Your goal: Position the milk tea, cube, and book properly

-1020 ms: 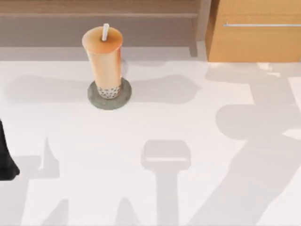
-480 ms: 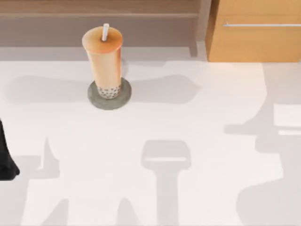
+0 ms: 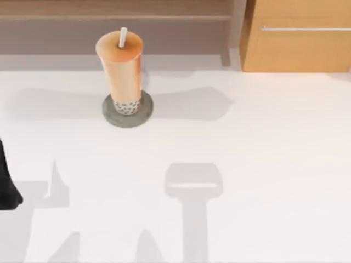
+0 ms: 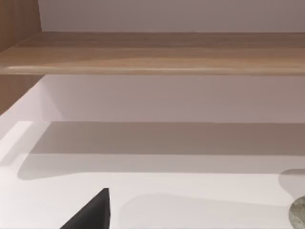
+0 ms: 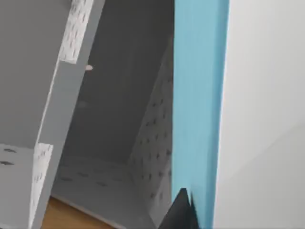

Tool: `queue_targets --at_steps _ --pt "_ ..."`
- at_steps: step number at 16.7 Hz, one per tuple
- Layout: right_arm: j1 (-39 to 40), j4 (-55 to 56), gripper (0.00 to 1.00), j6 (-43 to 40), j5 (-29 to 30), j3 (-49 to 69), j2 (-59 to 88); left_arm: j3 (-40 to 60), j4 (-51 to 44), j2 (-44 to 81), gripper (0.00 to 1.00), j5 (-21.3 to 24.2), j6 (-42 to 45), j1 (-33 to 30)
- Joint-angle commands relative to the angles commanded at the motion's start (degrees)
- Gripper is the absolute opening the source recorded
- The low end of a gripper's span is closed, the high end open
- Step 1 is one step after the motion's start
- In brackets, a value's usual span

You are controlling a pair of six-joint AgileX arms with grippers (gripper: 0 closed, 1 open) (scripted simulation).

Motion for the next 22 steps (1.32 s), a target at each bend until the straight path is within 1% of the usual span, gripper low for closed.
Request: queue_targets --at_steps 3,5,18,22 --pt "1.02 -0.35 0.0 6.64 -0.55 -7.6 3.47 0.0 0.0 0.0 1.0 0.0 0.0 0.0" --pt "1.65 -0.59 0.0 9.02 -0.69 -10.48 5.16 0.0 0.0 0.0 1.0 0.0 0.0 0.0" --pt "2.46 0.18 0.0 9.96 -0.18 -10.44 6.86 0.0 0.0 0.0 1.0 0.0 0.0 0.0" --pt "2.46 0.18 0.3 9.96 -0.18 -10.44 6.86 0.0 0.0 0.0 1.0 0.0 0.0 0.0"
